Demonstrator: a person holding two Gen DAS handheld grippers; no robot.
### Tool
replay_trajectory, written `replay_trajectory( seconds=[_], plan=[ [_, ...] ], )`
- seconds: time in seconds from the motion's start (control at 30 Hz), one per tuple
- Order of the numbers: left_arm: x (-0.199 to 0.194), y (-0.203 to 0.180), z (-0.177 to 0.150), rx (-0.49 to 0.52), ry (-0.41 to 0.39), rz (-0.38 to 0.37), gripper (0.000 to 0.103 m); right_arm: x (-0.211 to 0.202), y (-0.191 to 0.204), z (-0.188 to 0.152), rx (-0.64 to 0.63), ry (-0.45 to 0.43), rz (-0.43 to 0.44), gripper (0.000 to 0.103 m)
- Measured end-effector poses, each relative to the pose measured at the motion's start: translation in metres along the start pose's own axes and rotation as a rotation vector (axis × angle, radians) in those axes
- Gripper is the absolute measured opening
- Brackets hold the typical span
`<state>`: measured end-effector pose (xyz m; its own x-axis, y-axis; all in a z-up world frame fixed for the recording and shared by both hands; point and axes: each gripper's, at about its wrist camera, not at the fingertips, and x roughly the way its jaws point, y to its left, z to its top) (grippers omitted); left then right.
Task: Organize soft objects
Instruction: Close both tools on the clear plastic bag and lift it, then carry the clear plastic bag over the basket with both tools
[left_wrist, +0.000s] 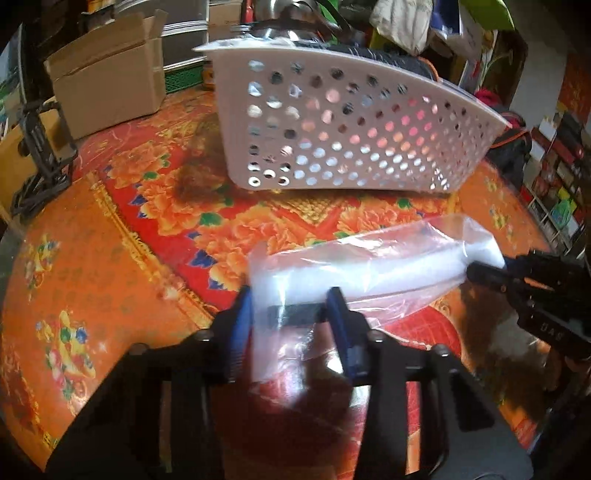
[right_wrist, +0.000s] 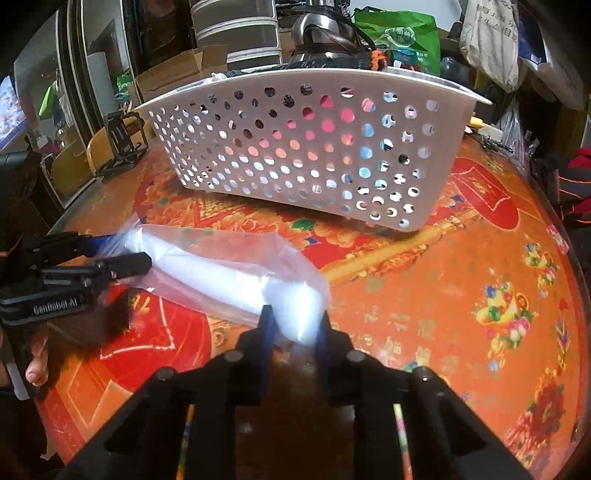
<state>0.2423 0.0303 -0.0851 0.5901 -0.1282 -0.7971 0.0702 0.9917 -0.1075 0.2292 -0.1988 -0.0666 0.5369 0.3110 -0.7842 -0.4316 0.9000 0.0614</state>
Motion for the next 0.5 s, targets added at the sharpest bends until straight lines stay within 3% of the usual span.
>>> replay_trajectory(
  seconds=[0.17,0.5],
  plan=[
    [-0.012,0.009,-0.003,-0.016,-0.046,-0.022,0.020,-0.017,0.009,-0.006,0.004,-0.055,0.009,0.014],
    [-0.060,0.005,-0.008,-0.008,-0.187,-0.069,0.013,-0.061,0.017,-0.007,0.010,-0.161,0.015,0.014]
  ],
)
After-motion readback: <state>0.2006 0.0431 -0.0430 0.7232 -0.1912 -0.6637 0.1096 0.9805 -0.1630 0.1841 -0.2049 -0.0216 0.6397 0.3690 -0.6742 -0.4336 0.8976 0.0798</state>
